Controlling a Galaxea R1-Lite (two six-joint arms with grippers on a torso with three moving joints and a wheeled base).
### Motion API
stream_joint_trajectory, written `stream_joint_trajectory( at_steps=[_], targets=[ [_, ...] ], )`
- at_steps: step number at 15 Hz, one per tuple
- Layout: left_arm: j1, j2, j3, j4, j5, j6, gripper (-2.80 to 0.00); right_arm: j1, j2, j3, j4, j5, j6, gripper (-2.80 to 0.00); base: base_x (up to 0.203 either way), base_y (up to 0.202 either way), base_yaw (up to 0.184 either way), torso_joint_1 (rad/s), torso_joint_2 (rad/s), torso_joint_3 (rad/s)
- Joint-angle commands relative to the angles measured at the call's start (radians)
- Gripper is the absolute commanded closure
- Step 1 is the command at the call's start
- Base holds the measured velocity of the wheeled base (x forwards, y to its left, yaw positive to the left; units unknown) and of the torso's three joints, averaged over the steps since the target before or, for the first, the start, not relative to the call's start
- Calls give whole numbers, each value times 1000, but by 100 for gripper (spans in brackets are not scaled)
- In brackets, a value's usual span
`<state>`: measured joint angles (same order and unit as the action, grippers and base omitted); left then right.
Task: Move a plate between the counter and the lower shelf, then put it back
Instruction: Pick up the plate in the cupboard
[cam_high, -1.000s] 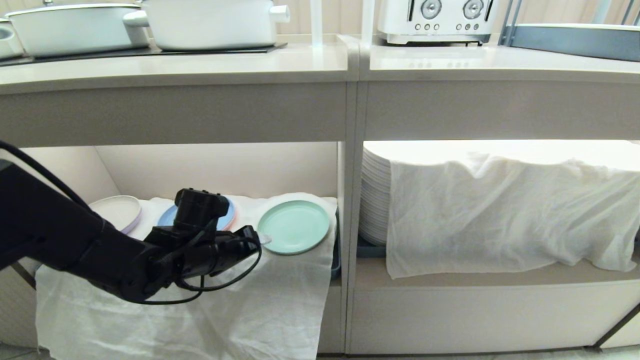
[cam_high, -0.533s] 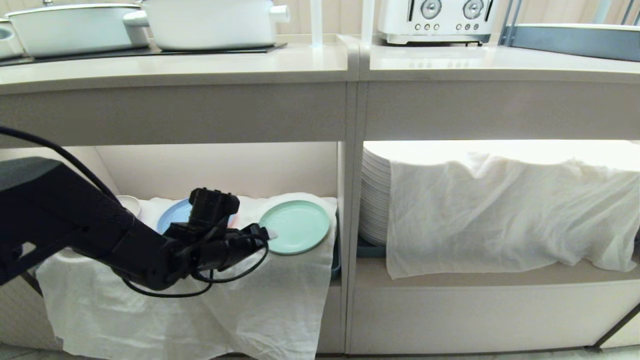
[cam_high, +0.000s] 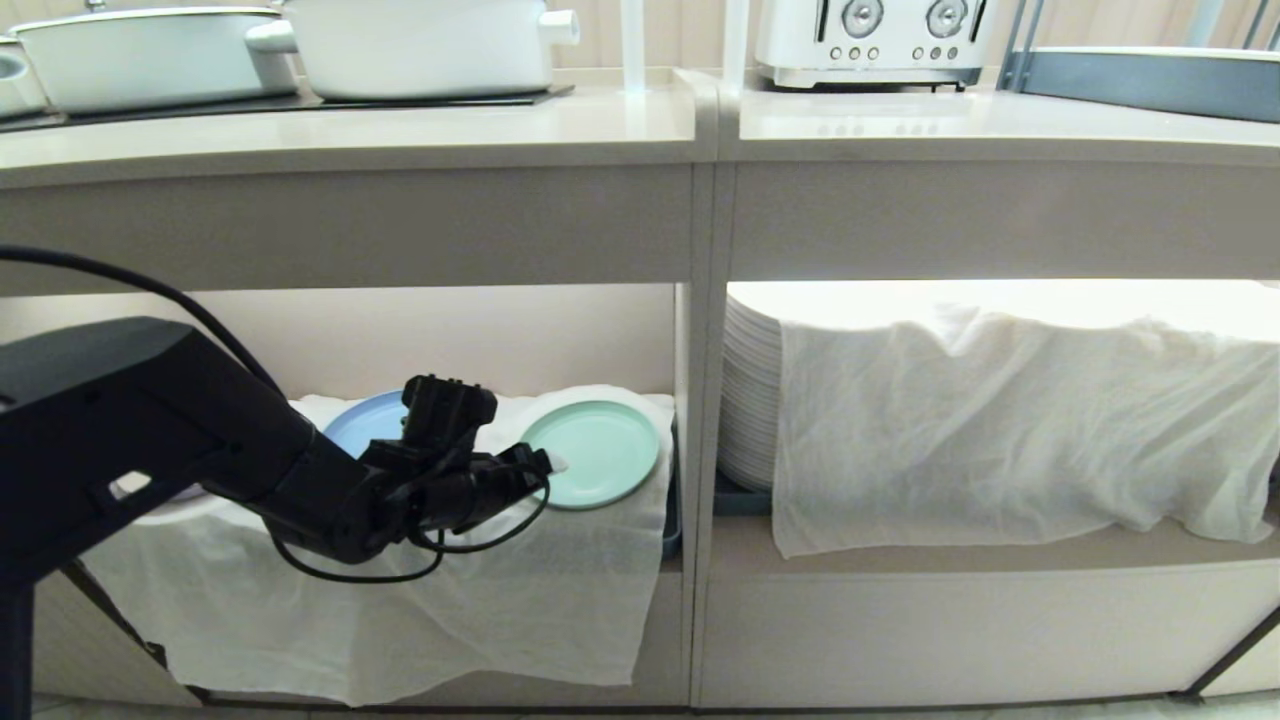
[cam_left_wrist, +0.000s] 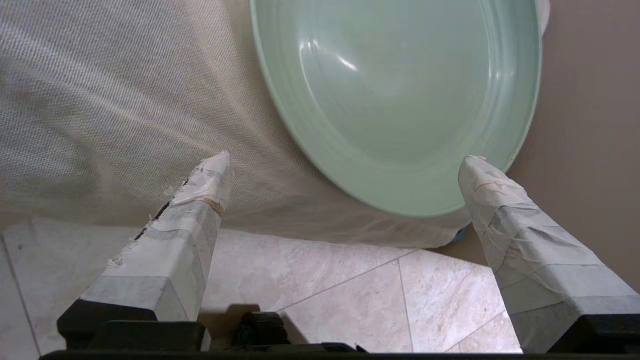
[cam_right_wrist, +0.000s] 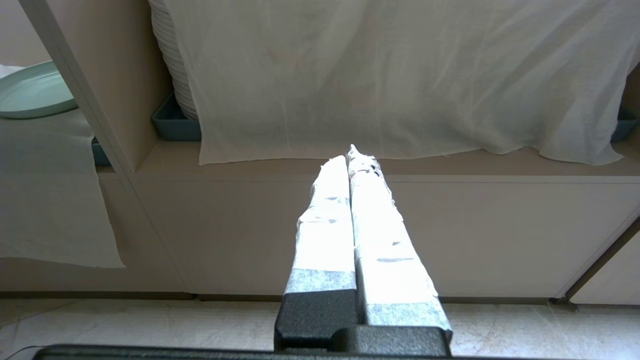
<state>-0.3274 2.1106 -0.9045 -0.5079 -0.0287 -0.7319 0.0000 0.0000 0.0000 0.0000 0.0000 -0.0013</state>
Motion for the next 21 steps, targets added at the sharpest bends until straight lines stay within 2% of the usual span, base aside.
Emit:
stream_joint_trajectory(
  at_steps=[1,21],
  targets=[
    [2,11,-2,-3,0,-4,-280,0,0,0,0,0,0,0,0,0,0,0,0,0],
    [1,114,-154,-3,0,-4,-280,0,0,0,0,0,0,0,0,0,0,0,0,0]
  ],
)
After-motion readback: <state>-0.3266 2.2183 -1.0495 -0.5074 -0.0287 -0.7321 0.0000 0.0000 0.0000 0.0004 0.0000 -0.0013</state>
